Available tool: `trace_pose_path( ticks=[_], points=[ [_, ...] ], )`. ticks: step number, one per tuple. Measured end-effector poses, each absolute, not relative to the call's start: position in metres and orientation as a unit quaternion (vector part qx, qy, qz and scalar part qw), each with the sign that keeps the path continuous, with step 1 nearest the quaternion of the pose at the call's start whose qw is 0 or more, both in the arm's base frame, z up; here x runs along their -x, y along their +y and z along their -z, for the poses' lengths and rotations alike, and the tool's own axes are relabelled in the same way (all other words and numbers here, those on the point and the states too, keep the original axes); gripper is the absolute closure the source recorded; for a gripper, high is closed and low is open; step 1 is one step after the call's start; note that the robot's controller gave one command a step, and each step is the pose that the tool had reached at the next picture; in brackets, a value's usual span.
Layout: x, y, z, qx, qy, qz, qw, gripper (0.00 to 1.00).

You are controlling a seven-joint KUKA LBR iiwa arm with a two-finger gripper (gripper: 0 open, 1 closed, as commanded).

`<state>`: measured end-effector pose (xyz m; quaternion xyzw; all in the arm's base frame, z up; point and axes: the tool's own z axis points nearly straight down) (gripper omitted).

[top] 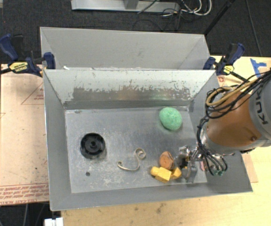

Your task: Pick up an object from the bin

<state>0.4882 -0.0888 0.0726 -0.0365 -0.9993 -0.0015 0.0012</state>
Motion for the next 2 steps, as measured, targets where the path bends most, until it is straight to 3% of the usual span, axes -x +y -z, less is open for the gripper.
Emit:
trace_pose_path(
  ticks=[1, 2],
  points=[
    [-0.4802, -0.1243, -0.2379, 0.025, -1.000, 0.000, -0.003, 1.00],
    [-0.4797, -0.1240, -0.2370, 0.025, -1.000, 0.000, -0.002, 1.00]
  ],
)
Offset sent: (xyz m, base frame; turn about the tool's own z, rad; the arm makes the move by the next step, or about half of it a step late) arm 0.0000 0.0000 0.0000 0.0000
